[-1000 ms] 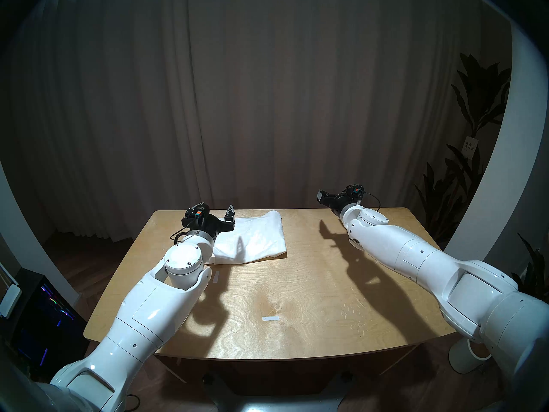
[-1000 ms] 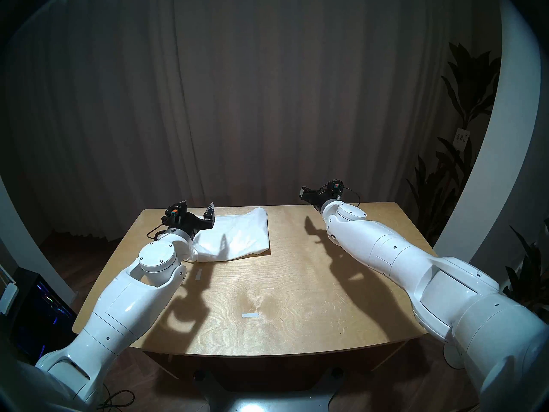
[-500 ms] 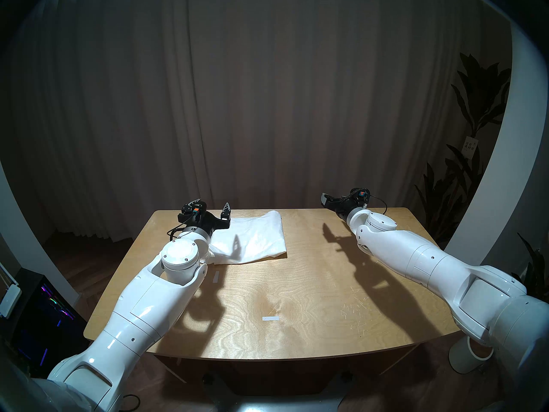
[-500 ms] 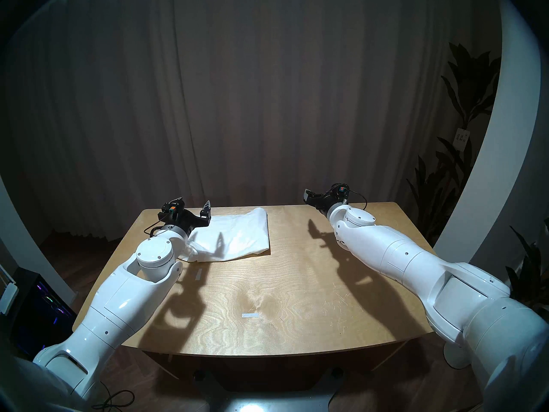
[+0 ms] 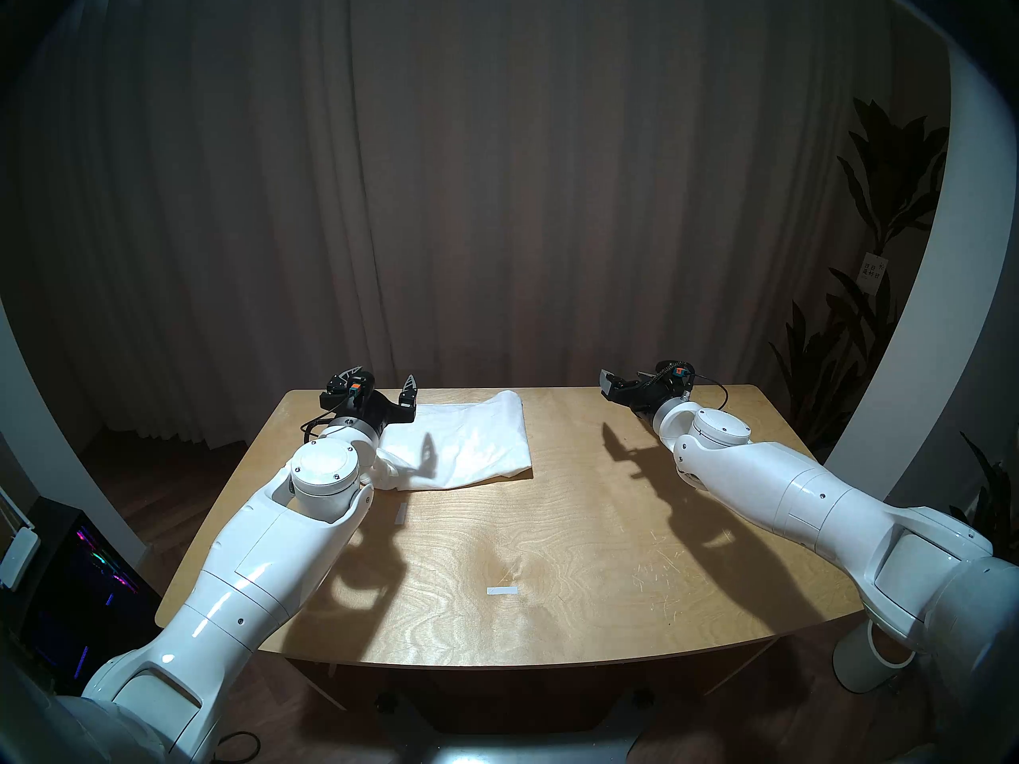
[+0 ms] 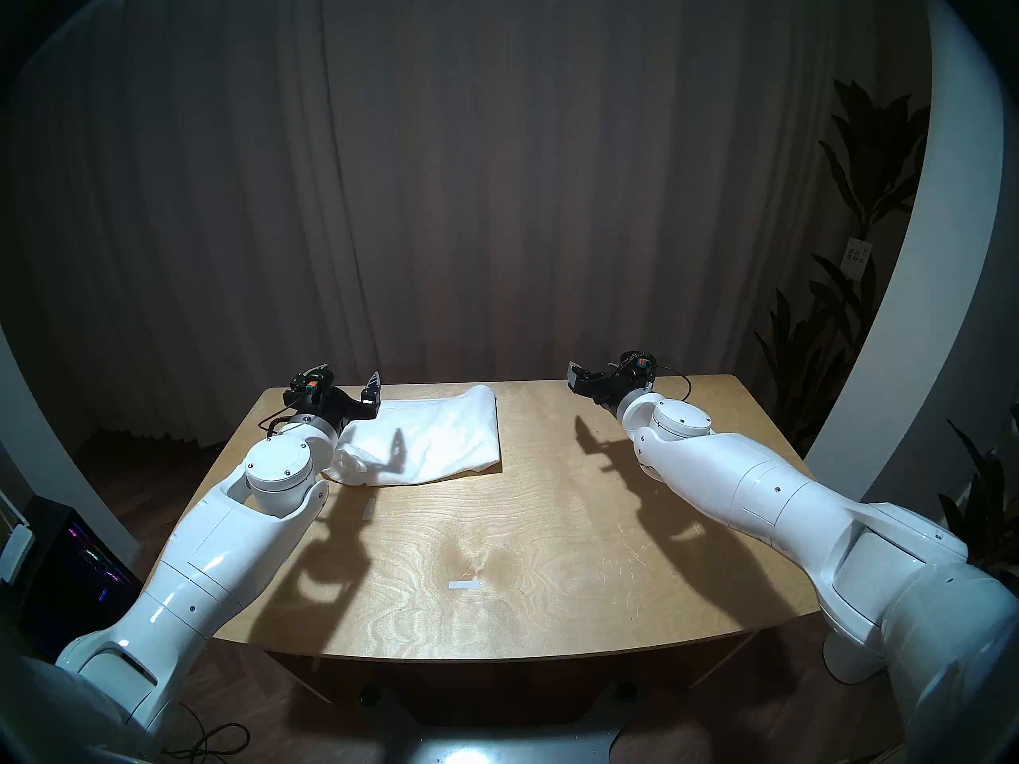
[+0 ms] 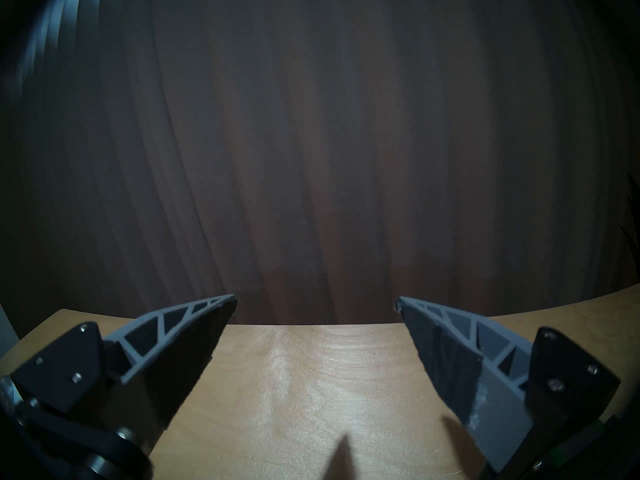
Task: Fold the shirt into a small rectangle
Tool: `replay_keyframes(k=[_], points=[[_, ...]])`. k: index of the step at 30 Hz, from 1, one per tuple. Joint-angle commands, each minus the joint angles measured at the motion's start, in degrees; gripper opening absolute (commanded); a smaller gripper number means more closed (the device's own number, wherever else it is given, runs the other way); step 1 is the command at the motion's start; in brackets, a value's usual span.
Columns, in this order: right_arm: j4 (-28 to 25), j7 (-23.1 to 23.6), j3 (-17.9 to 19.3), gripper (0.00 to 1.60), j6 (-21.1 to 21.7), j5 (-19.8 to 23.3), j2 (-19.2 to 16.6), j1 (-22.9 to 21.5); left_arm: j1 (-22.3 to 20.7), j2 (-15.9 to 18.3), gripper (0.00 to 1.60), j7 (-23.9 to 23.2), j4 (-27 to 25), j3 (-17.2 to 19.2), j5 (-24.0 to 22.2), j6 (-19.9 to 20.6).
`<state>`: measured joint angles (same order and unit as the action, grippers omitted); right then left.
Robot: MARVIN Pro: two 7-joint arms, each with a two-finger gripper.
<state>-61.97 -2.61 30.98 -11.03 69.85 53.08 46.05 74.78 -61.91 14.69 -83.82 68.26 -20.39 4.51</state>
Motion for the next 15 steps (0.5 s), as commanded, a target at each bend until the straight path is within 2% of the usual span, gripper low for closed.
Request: replay_keyframes(k=[1,15], points=[[-4.61,-0.06,1.31,1.60,-2.08,-0.99,-3.86,-0.52,-1.65,0.22,1.60,-0.02,0.26,0.27,0.65,-0.38],[-12.59,-0.62,1.50,1.60,-3.54,-2.79,-9.78,1.77,-1.91,0.67,1.60,-1.15,1.62,0.33,1.39,-0.41]])
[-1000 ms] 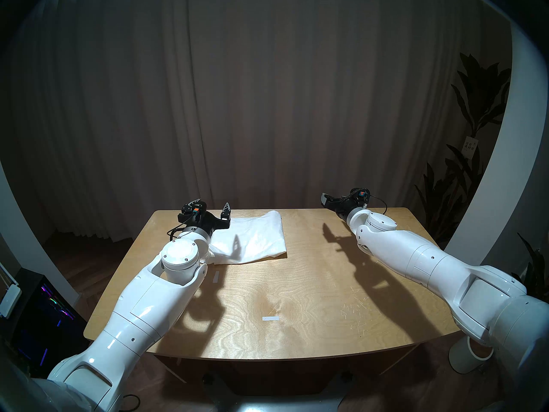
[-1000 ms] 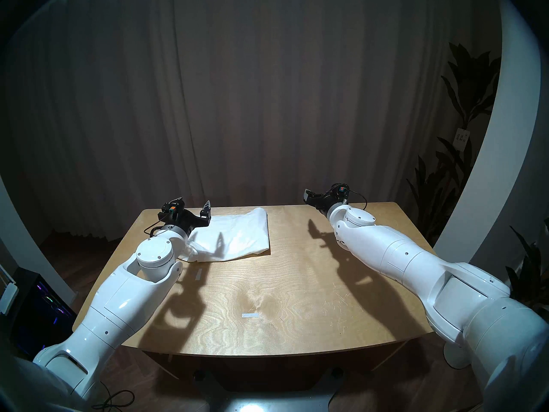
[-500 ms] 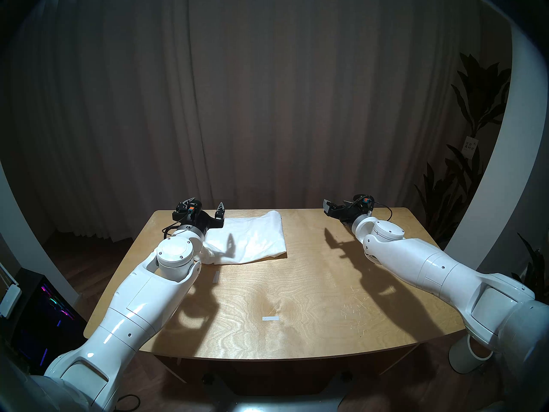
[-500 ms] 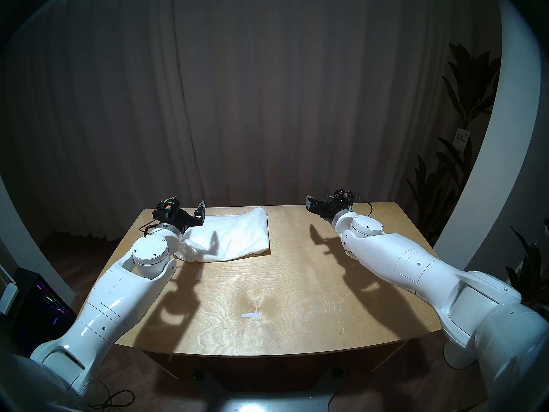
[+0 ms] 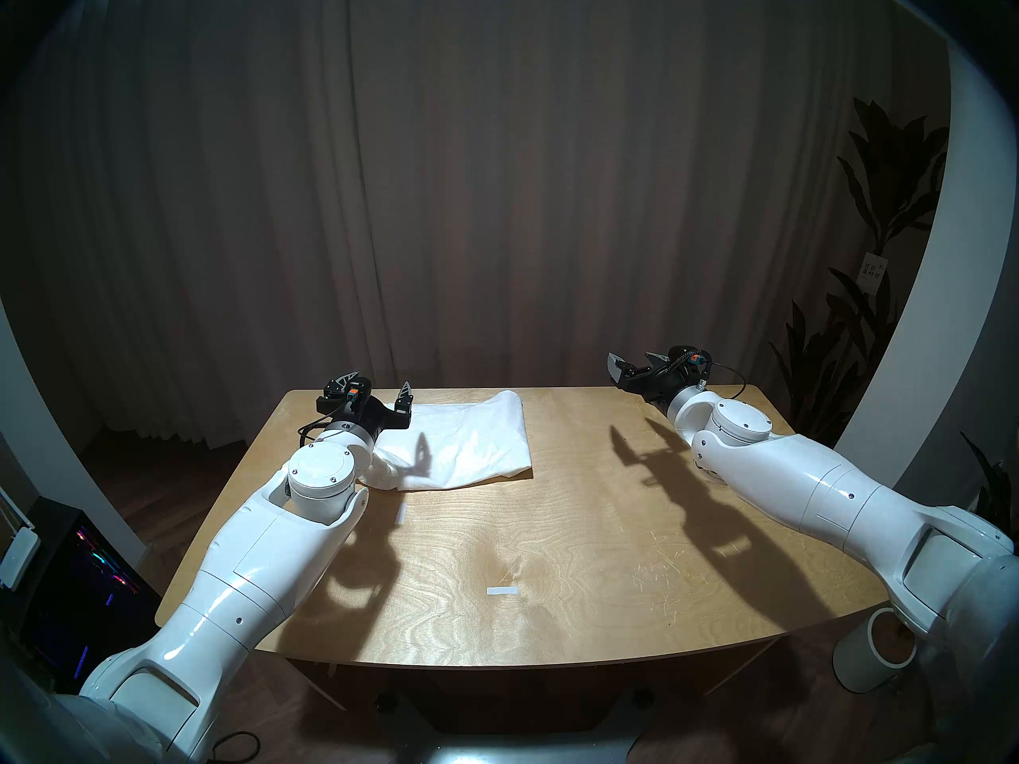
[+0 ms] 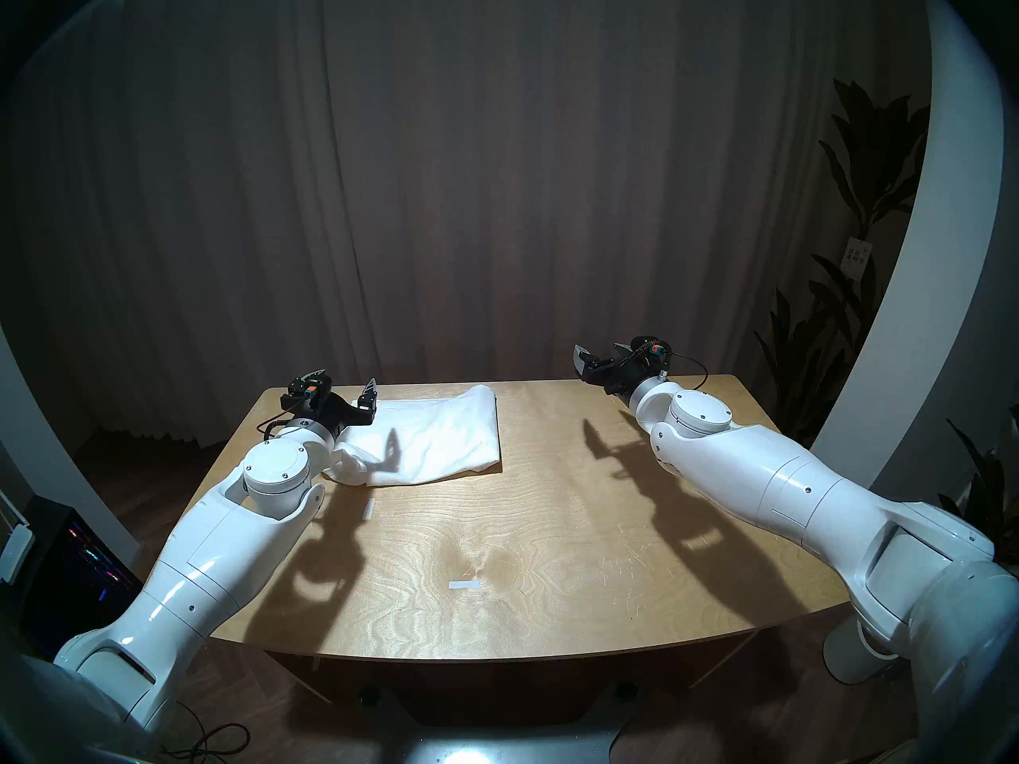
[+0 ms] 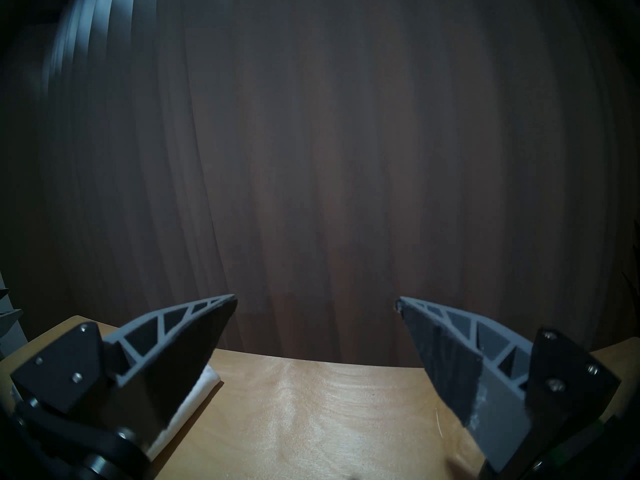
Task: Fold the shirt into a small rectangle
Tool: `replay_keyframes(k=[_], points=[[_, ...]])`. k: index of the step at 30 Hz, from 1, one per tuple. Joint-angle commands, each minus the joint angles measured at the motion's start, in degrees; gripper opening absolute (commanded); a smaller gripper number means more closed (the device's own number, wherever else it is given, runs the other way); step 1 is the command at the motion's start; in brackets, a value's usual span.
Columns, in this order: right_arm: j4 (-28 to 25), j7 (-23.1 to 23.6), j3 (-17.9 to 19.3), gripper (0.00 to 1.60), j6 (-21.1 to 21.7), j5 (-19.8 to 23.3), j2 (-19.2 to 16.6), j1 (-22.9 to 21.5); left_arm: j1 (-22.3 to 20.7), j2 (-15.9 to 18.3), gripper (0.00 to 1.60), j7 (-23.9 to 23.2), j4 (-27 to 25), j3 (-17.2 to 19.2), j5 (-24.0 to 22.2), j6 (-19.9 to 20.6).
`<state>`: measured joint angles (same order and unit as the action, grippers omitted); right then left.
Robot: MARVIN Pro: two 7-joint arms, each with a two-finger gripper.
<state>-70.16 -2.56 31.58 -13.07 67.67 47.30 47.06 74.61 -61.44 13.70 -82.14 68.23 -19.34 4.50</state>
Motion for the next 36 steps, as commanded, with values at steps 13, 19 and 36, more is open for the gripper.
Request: replay_keyframes(k=[13,19,36], points=[[-11.66,-7.55,2.46,1.60,-2.56,-0.76,-12.59,5.03,-2.03,0.30,1.60,-1.73,0.73,0.52,0.32,-0.49],[-16.05,-9.83,2.98,1.60,-3.27,-0.71,-15.20,6.46,-2.06,0.24,1.60,-2.34,0.93,0.40,0.39,-0.47],[-31.38,-18.40,4.22,1.60,-7.01,0.75,-25.94,12.43,-2.65,0.48,1.60,-5.00,2.14,0.53,0.20,-0.32]])
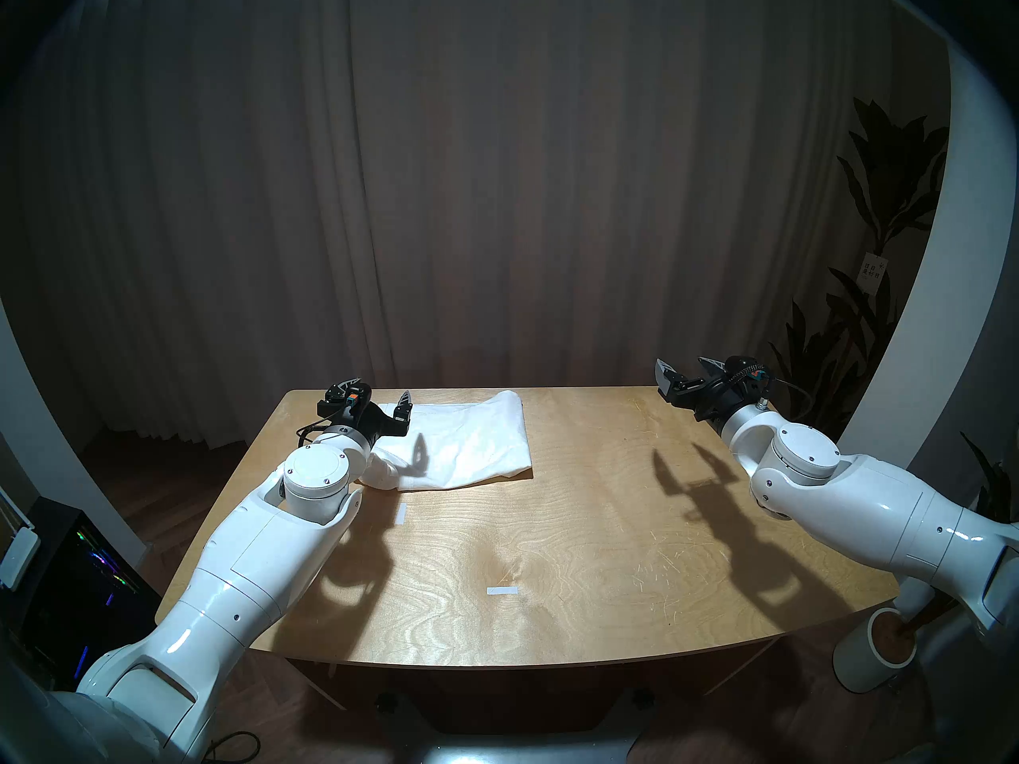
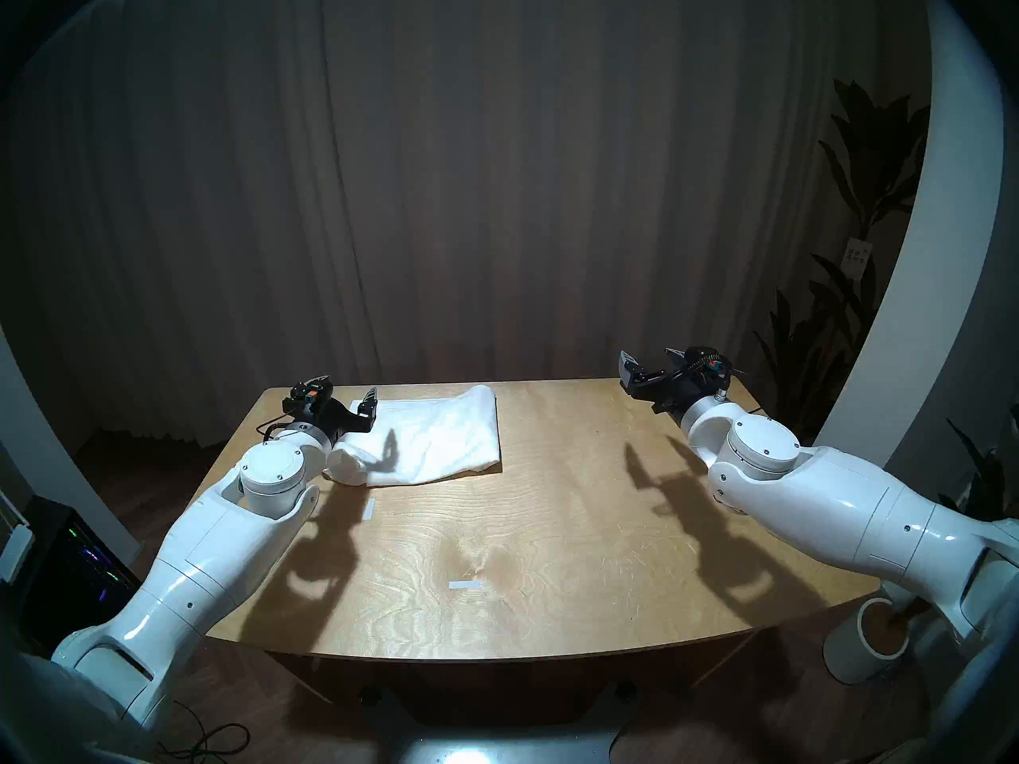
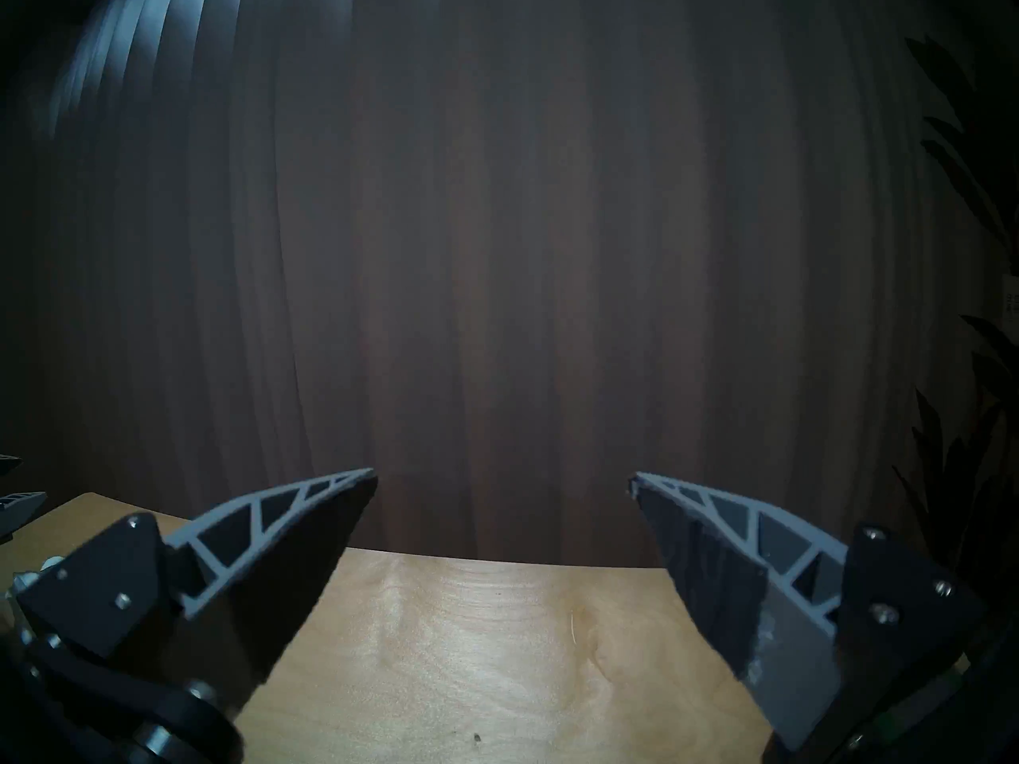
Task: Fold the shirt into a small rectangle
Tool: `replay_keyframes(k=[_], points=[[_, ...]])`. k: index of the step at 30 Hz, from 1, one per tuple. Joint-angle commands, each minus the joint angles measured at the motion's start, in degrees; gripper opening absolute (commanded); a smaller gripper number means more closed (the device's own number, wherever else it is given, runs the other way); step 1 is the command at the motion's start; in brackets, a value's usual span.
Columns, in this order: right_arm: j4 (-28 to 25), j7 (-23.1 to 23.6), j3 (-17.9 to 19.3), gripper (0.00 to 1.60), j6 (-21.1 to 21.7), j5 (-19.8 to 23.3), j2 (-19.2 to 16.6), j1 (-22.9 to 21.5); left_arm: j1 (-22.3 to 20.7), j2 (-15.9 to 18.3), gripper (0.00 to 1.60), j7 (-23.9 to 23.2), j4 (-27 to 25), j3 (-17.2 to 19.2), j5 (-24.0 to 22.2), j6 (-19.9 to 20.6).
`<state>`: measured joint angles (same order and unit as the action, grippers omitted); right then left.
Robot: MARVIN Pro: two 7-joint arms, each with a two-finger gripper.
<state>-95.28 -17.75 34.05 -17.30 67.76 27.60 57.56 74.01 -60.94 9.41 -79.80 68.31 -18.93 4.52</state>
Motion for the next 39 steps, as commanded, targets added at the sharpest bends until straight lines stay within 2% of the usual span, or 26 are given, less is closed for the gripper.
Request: replay_keyframes(k=[1,6,8,9,12,13,17,21,22,25,31,39], points=[[-6.54,-3.99,2.04,1.60,-3.04,0.75,-6.31,2.18,-2.08,0.03,1.60,-0.86,-0.13,0.47,-0.21,-0.37],[-11.68,-8.72,3.76,1.60,-4.76,1.58,-10.20,3.84,-2.18,0.02,1.60,-1.94,0.35,0.35,-0.22,-0.58],[-12.34,-10.29,4.58,1.60,-5.38,1.60,-10.48,4.48,-2.21,-0.13,1.60,-2.25,0.59,0.38,-0.37,-0.71],[-14.29,-11.80,4.86,1.60,-5.61,1.85,-12.05,5.06,-2.25,-0.18,1.60,-2.56,0.74,0.38,-0.41,-0.80],[-16.12,-14.22,6.14,1.60,-6.07,1.96,-13.27,6.04,-2.21,-0.36,1.60,-3.19,1.22,0.26,-0.49,-1.18],[-17.30,-15.82,6.39,1.60,-5.89,1.88,-14.49,6.47,-2.23,-0.45,1.60,-3.44,1.46,0.24,-0.52,-1.37],[-18.84,-17.31,7.16,1.60,-4.38,0.67,-16.31,7.67,-2.25,-1.03,1.60,-4.05,2.45,0.24,-0.69,-2.56],[-17.82,-13.79,5.62,1.60,-1.86,0.61,-16.62,5.94,-1.82,-1.83,1.60,-3.87,3.07,0.10,-0.55,-3.57],[-16.78,-13.62,5.32,1.60,0.19,-0.93,-15.51,5.28,-1.67,-1.95,1.60,-3.67,3.05,0.08,-0.51,-3.55],[-13.48,-10.80,5.57,1.60,2.22,-1.04,-11.92,3.88,-1.39,-2.09,1.60,-3.61,3.10,0.02,-0.37,-3.79],[-10.15,-4.49,6.28,1.60,4.57,-0.80,-8.65,1.58,-1.02,-2.53,1.60,-2.57,2.83,0.24,-0.04,-3.58],[-7.47,2.33,7.01,1.60,5.70,2.58,-6.65,0.31,-1.77,-2.13,1.60,-1.59,2.82,0.63,0.62,-2.43]])
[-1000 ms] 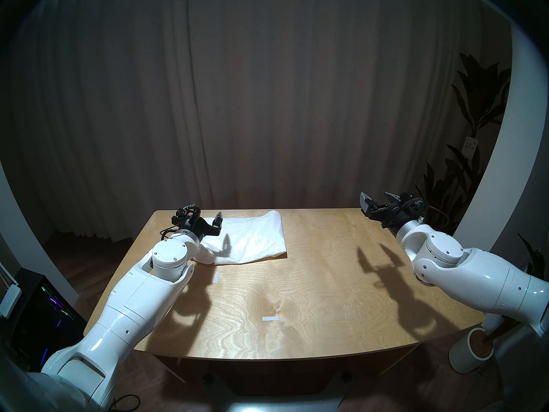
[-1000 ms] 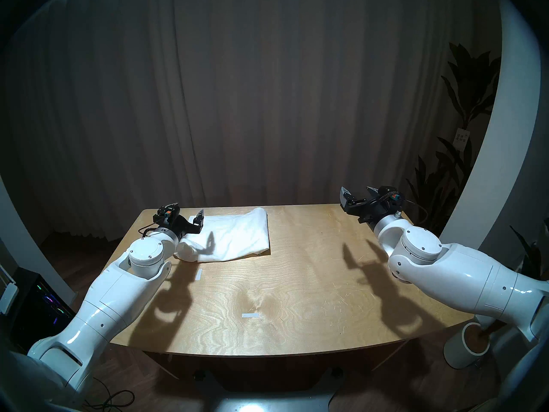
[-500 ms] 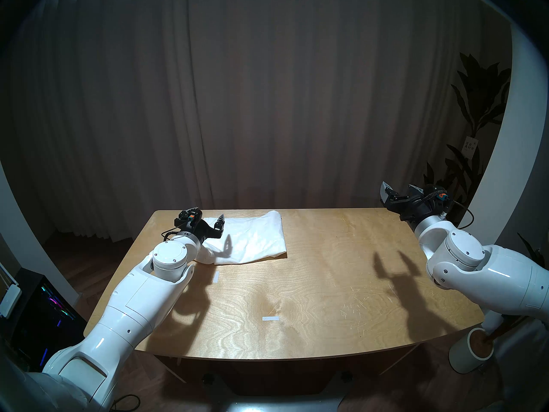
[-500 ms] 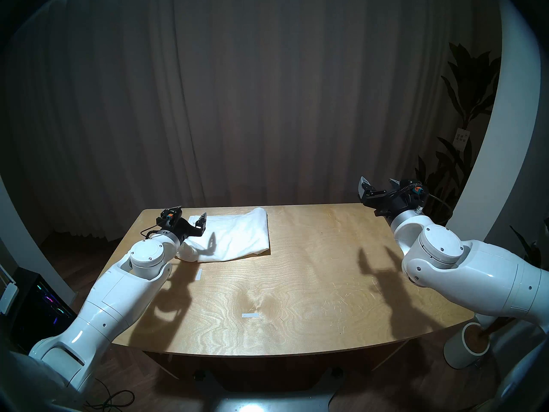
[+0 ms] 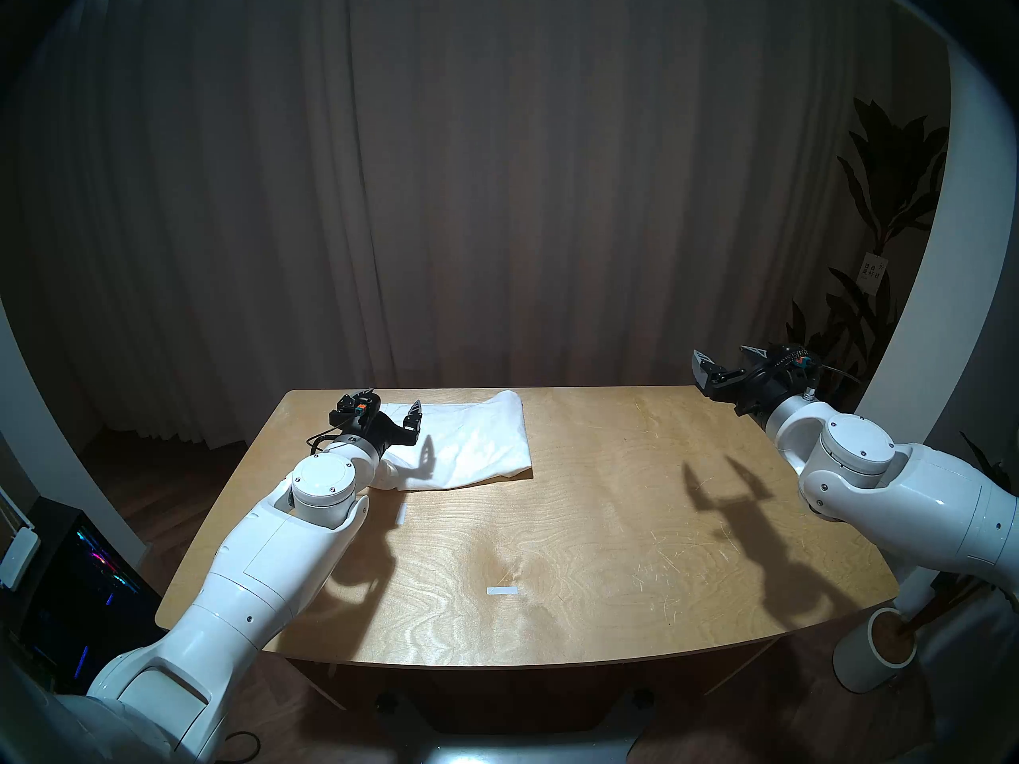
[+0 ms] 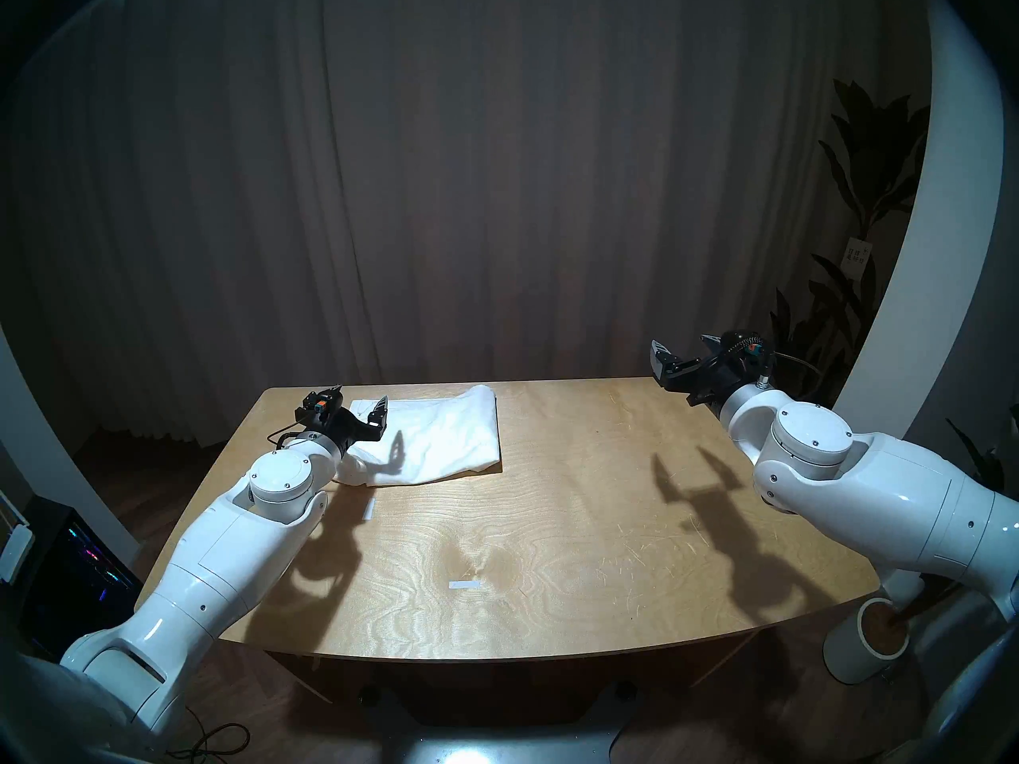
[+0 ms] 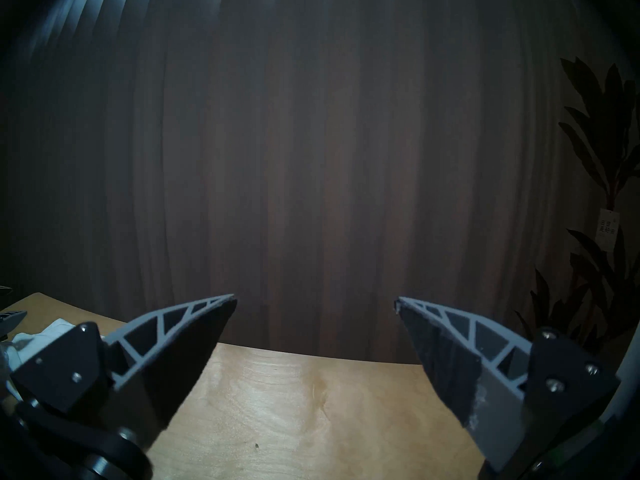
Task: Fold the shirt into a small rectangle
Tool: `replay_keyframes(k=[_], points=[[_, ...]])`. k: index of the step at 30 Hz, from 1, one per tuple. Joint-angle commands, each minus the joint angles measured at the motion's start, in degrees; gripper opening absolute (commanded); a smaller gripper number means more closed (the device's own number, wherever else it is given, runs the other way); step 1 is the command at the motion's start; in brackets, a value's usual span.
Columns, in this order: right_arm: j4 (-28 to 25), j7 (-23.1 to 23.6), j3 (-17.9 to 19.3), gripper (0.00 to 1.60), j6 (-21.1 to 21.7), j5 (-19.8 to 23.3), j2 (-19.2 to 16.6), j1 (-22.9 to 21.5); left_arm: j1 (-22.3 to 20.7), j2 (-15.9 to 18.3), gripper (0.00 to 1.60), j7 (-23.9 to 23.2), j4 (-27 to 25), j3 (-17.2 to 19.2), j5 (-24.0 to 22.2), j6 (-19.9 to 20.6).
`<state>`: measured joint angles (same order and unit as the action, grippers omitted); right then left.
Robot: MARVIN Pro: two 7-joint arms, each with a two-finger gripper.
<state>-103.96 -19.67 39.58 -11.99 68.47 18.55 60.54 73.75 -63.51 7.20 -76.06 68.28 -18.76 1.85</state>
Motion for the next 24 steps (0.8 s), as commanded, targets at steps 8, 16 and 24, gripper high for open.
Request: replay_keyframes(k=[8,16,24], points=[[1.32,4.50,1.54,1.60,1.77,3.93,2.80,-2.55,-1.67,0.32,1.60,1.39,-0.74,0.84,0.72,0.94],[1.41,4.74,1.55,1.60,2.03,4.31,2.80,-2.67,-1.67,0.31,1.60,1.48,-0.79,0.84,0.76,1.13],[1.44,4.81,1.44,1.60,1.99,4.44,2.77,-2.77,-1.68,0.32,1.60,1.52,-0.81,0.82,0.75,1.17]])
